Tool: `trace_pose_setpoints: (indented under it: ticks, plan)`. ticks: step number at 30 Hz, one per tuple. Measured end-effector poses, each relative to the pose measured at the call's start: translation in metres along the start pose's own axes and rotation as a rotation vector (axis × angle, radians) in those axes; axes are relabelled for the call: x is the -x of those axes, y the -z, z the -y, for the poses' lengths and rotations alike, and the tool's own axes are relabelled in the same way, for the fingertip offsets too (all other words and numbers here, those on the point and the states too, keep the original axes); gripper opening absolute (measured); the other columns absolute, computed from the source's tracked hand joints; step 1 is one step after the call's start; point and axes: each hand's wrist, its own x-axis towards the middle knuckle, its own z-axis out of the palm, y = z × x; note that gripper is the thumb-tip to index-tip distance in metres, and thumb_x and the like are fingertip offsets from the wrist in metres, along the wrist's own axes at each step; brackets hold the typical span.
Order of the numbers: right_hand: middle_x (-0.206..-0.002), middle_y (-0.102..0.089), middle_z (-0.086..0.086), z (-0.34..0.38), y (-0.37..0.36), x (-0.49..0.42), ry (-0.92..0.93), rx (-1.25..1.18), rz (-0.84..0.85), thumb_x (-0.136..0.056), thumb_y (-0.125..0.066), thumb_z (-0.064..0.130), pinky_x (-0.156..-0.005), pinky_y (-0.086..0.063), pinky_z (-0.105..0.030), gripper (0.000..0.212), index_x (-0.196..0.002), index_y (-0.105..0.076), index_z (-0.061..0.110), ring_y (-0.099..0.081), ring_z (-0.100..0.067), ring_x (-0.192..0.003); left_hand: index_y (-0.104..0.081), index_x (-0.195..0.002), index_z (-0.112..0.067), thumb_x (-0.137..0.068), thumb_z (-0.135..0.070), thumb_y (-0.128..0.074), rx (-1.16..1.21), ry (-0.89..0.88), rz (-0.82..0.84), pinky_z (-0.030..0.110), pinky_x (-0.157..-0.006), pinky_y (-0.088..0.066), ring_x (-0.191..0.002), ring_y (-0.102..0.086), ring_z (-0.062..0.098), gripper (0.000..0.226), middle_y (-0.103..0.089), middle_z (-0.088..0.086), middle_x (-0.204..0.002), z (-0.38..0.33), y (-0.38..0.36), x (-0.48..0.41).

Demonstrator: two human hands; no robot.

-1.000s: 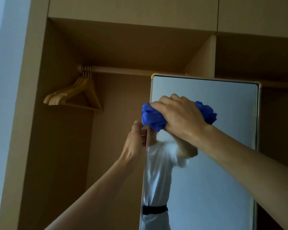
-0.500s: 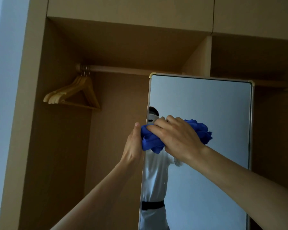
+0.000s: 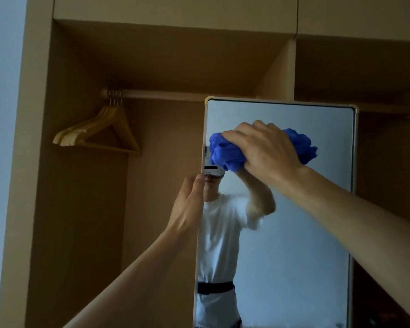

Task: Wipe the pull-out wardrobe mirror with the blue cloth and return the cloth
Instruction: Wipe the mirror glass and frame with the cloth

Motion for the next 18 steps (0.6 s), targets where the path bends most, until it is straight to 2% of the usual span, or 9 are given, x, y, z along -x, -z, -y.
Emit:
trace_pose_setpoints:
  ticks: [3,6,8,12,14,17,18]
  plan:
    - [-0.103,-0.064,0.001,0.005,-0.013,0.024,0.044,0.022,0.046,-0.085,-0.066,0.018,-0.079,-0.048,-0.042,0.035,-0.118,-0.057,0.025,-0.058,-0.023,-0.088,-0.058,-0.125,-0.028,-0.104,-0.053,-0.036,-0.011,-0.021,-0.032,0.036,-0.088,-0.049,-0.101,-0.061,0.014,0.039,-0.065,-0.006,-0.11,0.002,-0.007,0.002]
    - [-0.103,-0.063,-0.001,0.006,-0.021,0.044,0.063,-0.003,0.077,-0.08,-0.064,0.013,-0.078,-0.047,-0.044,0.041,-0.119,-0.059,0.022,-0.057,-0.026,-0.088,-0.061,-0.11,-0.04,-0.104,-0.05,-0.039,0.007,-0.029,-0.098,0.032,-0.082,-0.048,-0.093,-0.063,0.004,0.025,-0.068,-0.015,-0.098,0.005,-0.014,0.006]
    - [-0.098,-0.063,-0.003,0.008,-0.023,0.055,0.076,-0.023,0.085,-0.074,-0.064,0.009,-0.074,-0.045,-0.044,0.042,-0.115,-0.061,0.018,-0.057,-0.028,-0.085,-0.06,-0.105,-0.044,-0.102,-0.049,-0.04,0.026,-0.023,-0.127,0.033,-0.085,-0.052,-0.094,-0.065,0.001,0.02,-0.069,-0.019,-0.097,0.006,-0.019,0.009]
    - [-0.094,-0.063,-0.004,0.01,-0.024,0.072,0.138,0.034,0.127,-0.074,-0.067,0.011,-0.071,-0.042,-0.04,0.042,-0.115,-0.063,0.018,-0.058,-0.027,-0.081,-0.055,-0.097,-0.049,-0.095,-0.053,-0.042,0.017,-0.02,-0.132,0.047,-0.093,-0.054,-0.101,-0.065,0.015,0.014,-0.066,-0.011,-0.105,0.005,-0.026,0.015]
    - [-0.096,-0.064,-0.003,0.007,-0.02,0.075,0.167,0.037,0.129,-0.078,-0.06,0.012,-0.072,-0.042,-0.039,0.041,-0.119,-0.061,0.019,-0.059,-0.027,-0.081,-0.052,-0.097,-0.05,-0.091,-0.056,-0.042,-0.017,-0.021,-0.125,0.051,-0.095,-0.053,-0.104,-0.063,0.018,0.013,-0.063,-0.005,-0.111,0.003,-0.028,0.019]
    - [-0.11,-0.063,-0.001,-0.004,-0.01,0.068,0.156,0.017,0.12,-0.084,-0.035,0.019,-0.078,-0.044,-0.04,0.05,-0.13,-0.055,0.023,-0.058,-0.026,-0.09,-0.048,-0.095,-0.05,-0.088,-0.059,-0.042,-0.062,-0.027,-0.129,0.051,-0.096,-0.052,-0.104,-0.06,0.017,0.014,-0.059,-0.005,-0.112,-0.002,-0.029,0.022]
    - [-0.113,-0.062,-0.001,-0.009,-0.008,0.064,0.139,0.008,0.108,-0.086,-0.036,0.02,-0.081,-0.045,-0.042,0.049,-0.132,-0.053,0.024,-0.058,-0.026,-0.093,-0.049,-0.098,-0.048,-0.085,-0.061,-0.042,-0.073,-0.02,-0.127,0.052,-0.095,-0.052,-0.104,-0.06,0.019,0.019,-0.059,-0.004,-0.113,-0.003,-0.03,0.023]
